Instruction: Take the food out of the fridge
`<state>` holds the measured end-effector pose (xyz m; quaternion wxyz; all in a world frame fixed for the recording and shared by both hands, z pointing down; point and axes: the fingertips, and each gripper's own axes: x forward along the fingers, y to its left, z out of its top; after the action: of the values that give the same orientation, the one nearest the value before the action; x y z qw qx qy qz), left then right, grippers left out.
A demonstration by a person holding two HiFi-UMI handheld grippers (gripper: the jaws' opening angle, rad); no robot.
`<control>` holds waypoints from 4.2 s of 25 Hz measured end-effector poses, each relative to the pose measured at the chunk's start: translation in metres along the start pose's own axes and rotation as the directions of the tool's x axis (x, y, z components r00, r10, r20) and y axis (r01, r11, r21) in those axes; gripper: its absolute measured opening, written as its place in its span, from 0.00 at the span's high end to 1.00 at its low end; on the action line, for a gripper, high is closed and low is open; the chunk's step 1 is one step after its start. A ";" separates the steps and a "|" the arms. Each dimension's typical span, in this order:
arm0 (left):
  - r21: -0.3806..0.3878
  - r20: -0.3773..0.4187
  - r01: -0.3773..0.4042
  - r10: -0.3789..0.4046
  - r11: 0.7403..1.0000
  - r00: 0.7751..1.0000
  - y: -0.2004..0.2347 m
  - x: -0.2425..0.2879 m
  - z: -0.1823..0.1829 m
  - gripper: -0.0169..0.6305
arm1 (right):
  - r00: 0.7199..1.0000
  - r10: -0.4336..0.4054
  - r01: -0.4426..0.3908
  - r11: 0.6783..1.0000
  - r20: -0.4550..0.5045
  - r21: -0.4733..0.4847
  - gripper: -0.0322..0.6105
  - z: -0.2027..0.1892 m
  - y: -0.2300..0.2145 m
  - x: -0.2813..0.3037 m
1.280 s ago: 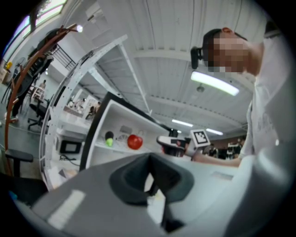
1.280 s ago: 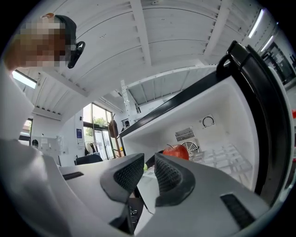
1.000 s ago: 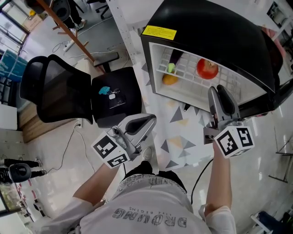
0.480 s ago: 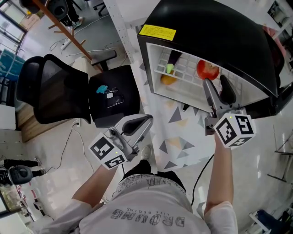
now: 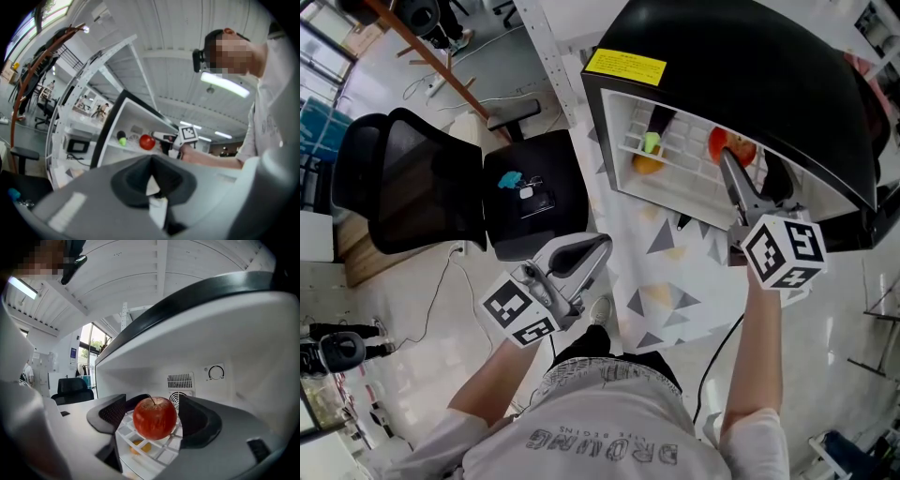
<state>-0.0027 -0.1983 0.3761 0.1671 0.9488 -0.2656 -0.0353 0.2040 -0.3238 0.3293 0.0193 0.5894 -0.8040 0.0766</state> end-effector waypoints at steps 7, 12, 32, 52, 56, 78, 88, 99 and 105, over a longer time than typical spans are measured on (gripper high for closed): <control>-0.009 -0.003 -0.010 0.010 1.000 1.000 0.006 0.003 -0.003 0.96 | 0.999 0.000 -0.001 1.000 -0.043 -0.025 0.44 -0.009 -0.002 0.013; -0.011 -0.005 -0.014 0.014 1.000 1.000 0.009 0.004 -0.004 0.96 | 0.997 -0.001 -0.002 0.999 -0.078 -0.046 0.44 -0.016 -0.002 0.019; -0.006 0.004 -0.012 0.012 1.000 1.000 0.010 0.001 0.002 0.96 | 0.993 -0.043 0.031 0.994 -0.114 -0.107 0.44 -0.018 -0.002 0.024; 0.019 0.015 0.032 -0.033 0.999 0.999 -0.006 -0.018 0.009 0.96 | 0.997 -0.060 0.056 0.995 -0.043 -0.077 0.44 -0.004 0.019 -0.024; 0.027 0.017 0.051 -0.051 0.998 0.999 -0.010 -0.021 0.012 0.96 | 0.998 -0.060 0.058 0.996 -0.025 -0.066 0.44 -0.001 0.026 -0.039; 0.068 0.004 0.150 -0.151 0.986 0.989 -0.035 -0.033 0.022 0.96 | 0.998 -0.058 0.058 0.998 0.009 -0.014 0.44 -0.008 0.069 -0.112; 0.078 -0.001 0.174 -0.175 0.982 0.985 -0.043 -0.037 0.022 0.96 | 0.999 -0.039 0.039 0.999 0.000 0.016 0.44 -0.022 0.095 -0.133; 0.084 -0.004 0.175 -0.175 0.981 0.985 -0.047 -0.043 0.021 0.96 | 1.000 -0.026 0.025 0.999 0.005 0.036 0.44 -0.027 0.112 -0.153; 0.080 -0.013 0.168 -0.168 0.982 0.986 -0.046 -0.044 0.015 0.96 | 1.000 -0.012 0.012 0.998 -0.007 0.058 0.44 -0.033 0.119 -0.163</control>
<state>-0.0198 -0.1434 0.3458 0.1257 0.9740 -0.1853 -0.0355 0.1380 -0.1302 0.3301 0.0056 0.5942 -0.7978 0.1018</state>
